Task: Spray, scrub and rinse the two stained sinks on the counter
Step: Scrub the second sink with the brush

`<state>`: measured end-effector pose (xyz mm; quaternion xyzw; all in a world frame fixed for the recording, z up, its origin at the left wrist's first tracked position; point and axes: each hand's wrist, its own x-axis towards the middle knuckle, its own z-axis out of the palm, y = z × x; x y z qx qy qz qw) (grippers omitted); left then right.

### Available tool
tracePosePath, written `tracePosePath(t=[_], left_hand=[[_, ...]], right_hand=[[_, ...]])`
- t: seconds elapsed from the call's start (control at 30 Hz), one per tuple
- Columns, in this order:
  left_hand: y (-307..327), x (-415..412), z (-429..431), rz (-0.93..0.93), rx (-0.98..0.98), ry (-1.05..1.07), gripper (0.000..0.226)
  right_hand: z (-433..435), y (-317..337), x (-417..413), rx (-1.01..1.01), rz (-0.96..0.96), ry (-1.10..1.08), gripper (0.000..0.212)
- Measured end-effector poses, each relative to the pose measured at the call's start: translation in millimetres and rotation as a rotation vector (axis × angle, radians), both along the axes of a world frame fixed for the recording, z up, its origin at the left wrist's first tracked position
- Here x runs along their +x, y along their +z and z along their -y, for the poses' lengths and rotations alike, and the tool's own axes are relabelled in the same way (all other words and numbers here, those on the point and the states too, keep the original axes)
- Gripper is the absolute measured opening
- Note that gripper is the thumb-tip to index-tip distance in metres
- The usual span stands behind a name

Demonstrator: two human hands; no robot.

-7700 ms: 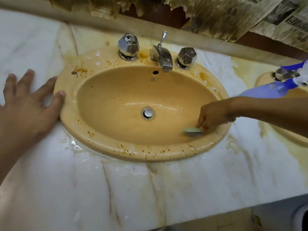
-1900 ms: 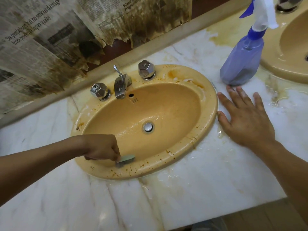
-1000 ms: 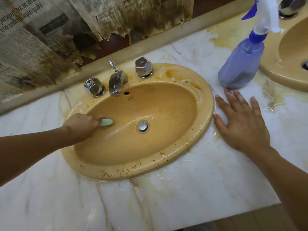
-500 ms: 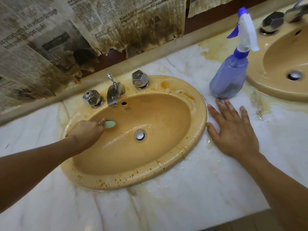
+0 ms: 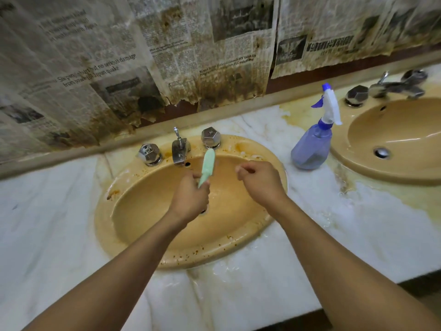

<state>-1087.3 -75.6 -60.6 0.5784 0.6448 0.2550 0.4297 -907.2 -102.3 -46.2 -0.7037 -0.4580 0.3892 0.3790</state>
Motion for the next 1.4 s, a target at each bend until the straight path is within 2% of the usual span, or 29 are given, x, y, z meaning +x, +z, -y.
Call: tracePosePath(t=[0.17,0.3,0.47,0.57,0.73,0.83,0.87,0.93,1.0,1.1,1.23,1.4], left_hand=[[16,18,7,0.211,0.040,0.030,0.017],[17,13,0,0.228,0.076,0.022,0.038],[25,-3,-11,0.208,0.103,-0.117,0.053],[23,-33,-17,0.027,0.147,-0.145,0.049],[0,-129,-25,-0.257,0.305,0.021,0.038],[-20,-201,-33,-0.420,0.314,0.081,0.033],[-27,-225,-36,-0.491,0.290,0.095,0.036],[-42,-269,-44,-0.634,0.197,0.123,0.057],[-56,-307,-53,-0.728,0.062,0.131,0.072],[-80,-338,-57,-0.801,-0.101,0.055,0.078],[-100,-333,-40,-0.855,-0.020,0.048,0.073],[-103,-333,-40,-0.857,0.023,0.068,0.058]], right_hand=[[-23,14,-46,-0.223,-0.148,0.079,0.036],[-43,22,-58,-0.305,-0.242,0.018,0.032],[-75,13,-69,-0.313,-0.321,-0.007,0.030],[-94,15,-70,-0.286,-0.340,-0.032,0.026],[-120,3,-62,-0.241,-0.060,0.096,0.029],[-125,-5,-67,-0.197,0.070,0.208,0.033],[-126,-8,-70,-0.171,0.139,0.232,0.035],[-131,-17,-78,-0.142,0.236,0.240,0.036],[-143,-26,-86,-0.164,0.211,0.219,0.035],[-166,-32,-97,-0.216,0.063,0.145,0.028],[-155,-39,-97,-0.280,-0.045,0.092,0.022],[-143,-46,-89,-0.278,0.019,0.059,0.019]])
